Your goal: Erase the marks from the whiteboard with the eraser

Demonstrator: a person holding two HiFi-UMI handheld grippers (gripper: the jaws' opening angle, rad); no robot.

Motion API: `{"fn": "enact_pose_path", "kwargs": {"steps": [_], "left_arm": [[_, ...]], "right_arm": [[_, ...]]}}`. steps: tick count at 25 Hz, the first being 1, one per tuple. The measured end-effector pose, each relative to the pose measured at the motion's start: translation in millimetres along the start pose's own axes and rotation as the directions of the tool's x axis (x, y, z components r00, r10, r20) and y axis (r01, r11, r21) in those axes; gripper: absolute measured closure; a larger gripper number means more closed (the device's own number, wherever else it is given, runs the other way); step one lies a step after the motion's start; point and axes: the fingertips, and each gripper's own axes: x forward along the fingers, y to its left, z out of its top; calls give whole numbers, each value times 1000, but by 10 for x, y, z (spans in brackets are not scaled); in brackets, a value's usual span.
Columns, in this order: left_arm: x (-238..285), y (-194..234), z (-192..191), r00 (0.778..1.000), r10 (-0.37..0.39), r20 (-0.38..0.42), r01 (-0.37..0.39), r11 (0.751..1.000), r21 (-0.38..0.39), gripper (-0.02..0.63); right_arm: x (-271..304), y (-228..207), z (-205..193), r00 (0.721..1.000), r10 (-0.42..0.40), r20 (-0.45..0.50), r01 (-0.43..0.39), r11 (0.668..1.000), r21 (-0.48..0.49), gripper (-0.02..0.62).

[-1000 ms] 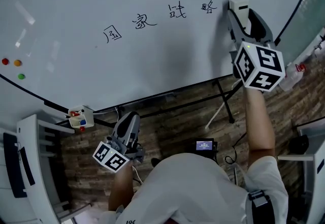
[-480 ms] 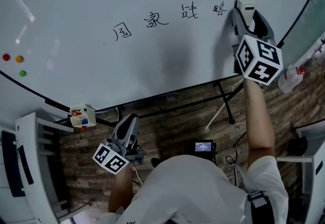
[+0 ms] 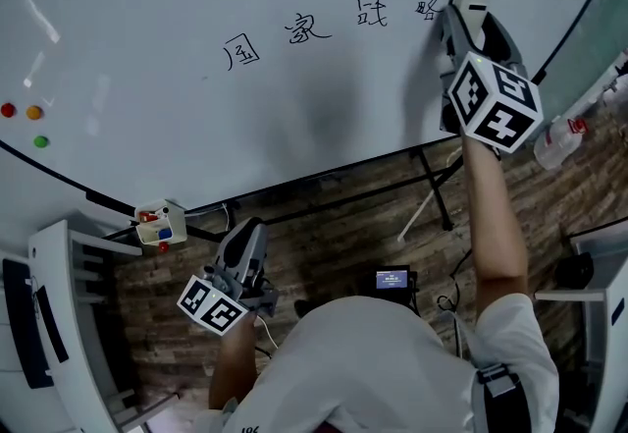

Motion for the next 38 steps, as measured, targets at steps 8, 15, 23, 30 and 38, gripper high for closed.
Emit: {"fn": "enact_pose_path", "kwargs": {"steps": [8, 15, 23, 30, 38], "left_arm": [[-69, 7, -12, 1000, -24, -10, 23, 1000, -13, 574], [-189, 75, -16, 1000, -26, -8, 26, 999, -30, 574], [-272, 151, 33, 999, -35, -8, 35, 999, -34, 574], [-338, 205, 68, 999, -38, -9, 38, 999, -37, 574], [-436, 272, 93, 999, -40, -13, 40, 998, -40, 574]], "right_arm": [[-19, 243, -7, 1000, 11, -14, -11, 1000, 24, 342], [-52, 435, 16, 1000, 13, -9, -13, 999, 39, 342], [-87, 648, 12, 1000, 25, -8, -25, 999, 42, 342], [-120, 912, 18, 999, 48, 0, -48, 998, 28, 342], [-146, 1020, 26, 999, 44, 1, -44, 998, 45, 342]]}}
